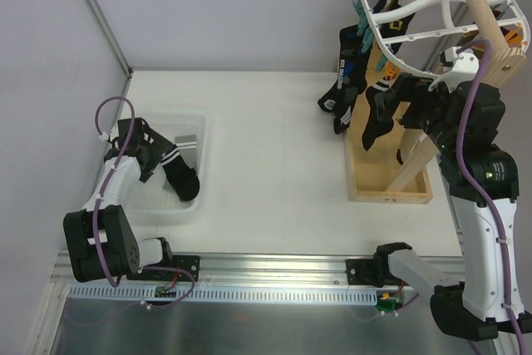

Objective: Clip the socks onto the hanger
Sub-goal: Open the clamp at the hanger.

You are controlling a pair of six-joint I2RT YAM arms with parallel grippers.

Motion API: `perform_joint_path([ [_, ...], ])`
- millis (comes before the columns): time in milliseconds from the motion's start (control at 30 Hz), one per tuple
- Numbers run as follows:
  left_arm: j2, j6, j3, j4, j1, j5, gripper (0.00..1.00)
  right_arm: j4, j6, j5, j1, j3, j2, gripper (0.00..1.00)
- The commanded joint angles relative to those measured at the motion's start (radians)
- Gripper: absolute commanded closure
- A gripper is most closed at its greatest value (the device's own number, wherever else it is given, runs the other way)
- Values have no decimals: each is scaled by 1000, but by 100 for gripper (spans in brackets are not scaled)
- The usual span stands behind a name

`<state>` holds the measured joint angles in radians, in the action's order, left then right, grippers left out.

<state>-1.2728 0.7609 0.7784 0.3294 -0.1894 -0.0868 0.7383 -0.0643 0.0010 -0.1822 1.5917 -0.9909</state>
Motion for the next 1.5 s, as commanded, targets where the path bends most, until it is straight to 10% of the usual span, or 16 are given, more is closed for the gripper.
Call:
perform_joint_path([
  [0,68,-14,4,-30,30,-8,4,-25,38,149,3,10,-6,0],
  [400,277,-241,195,-55,321,42,7,-34,-8,173,-6,88,-71,7],
  [767,244,-226,314,-453,625,332,5,-154,4,-401,-26,212,-140,6],
  [933,87,-179,353,-734,758,380,5,-122,-2,-348,-45,240,-112,6],
  [1467,-508,-36,1025,-727,1048,35,9,-25,-95,-46,-46,159,112,6],
])
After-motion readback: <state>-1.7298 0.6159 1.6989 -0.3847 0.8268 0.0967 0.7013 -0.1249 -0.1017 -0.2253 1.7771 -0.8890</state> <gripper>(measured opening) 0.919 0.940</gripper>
